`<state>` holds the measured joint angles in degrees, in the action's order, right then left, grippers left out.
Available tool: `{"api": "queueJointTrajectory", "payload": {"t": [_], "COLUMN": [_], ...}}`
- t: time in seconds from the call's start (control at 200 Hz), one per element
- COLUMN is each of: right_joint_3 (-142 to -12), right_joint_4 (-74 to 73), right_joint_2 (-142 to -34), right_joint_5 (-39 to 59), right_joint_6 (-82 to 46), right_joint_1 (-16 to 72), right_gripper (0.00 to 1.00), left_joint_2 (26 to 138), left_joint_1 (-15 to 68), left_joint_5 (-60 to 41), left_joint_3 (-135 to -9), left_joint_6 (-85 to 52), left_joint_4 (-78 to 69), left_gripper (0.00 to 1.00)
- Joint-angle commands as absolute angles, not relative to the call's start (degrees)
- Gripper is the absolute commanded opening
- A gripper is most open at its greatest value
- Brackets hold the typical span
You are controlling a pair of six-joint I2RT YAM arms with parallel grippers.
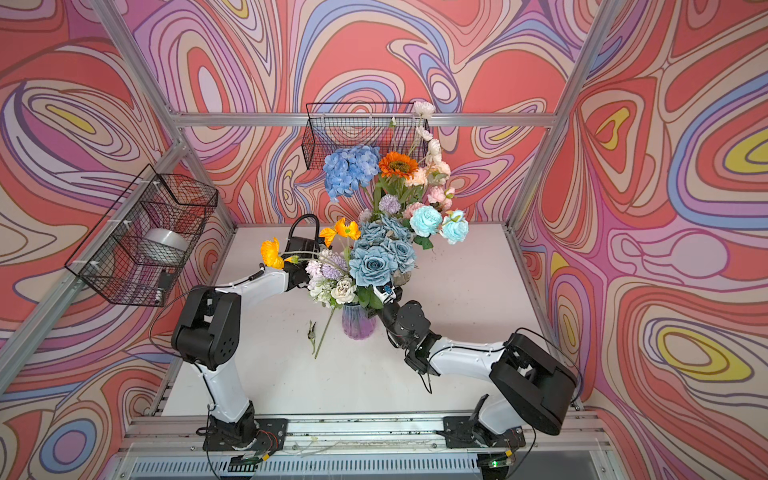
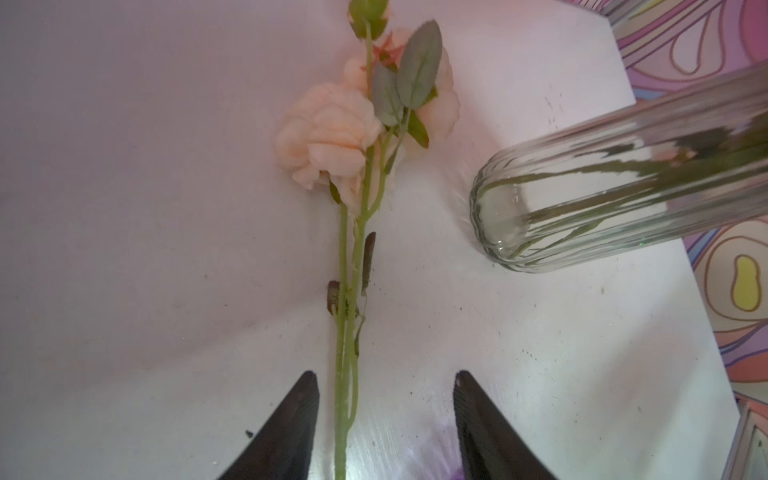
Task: Arrange the flowers into the vase
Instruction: 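Lower the left gripper to the peach rose stem and grasp it, then lift the peach rose upright with the left gripper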
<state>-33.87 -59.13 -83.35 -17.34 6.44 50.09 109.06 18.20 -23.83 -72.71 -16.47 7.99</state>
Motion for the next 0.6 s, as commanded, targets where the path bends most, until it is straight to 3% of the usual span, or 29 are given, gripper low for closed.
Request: {"api": "queueJointTrajectory", "payload": {"t": [0.0, 0.225, 0.396, 0.596], "right_joint_3": [-34.3, -34.1, -33.9, -33.8], "right_joint_4": [-57.5, -57.9, -58.1, -57.4], "right_joint_2": [-83.0, -83.2, -82.9, -82.4], "right_joint_5": [-17.7, -17.4, -17.6, -17.9], "right_joint_6": [6.0, 5.7, 5.7, 6.0], "right_joint_1": [50.4, 50.4, 50.4, 50.4], "right_gripper": [0.48, 0.48, 0.47, 0.47], "left_joint_2": [112.0, 118.3, 120.9, 121.0], "left_joint_1": [18.9, 21.6, 21.9, 21.9], "left_joint_5": [-17.8, -10.5, -10.8, -11.1], "left_joint_3": [-75.5, -82.2, -83.7, -82.8], "left_joint_6": [-12.9, -10.3, -10.5, -11.8], "left_joint_4": [17.2, 23.3, 23.3, 21.5], "left_gripper": [0.50, 0.42, 0.33, 0.00]}}
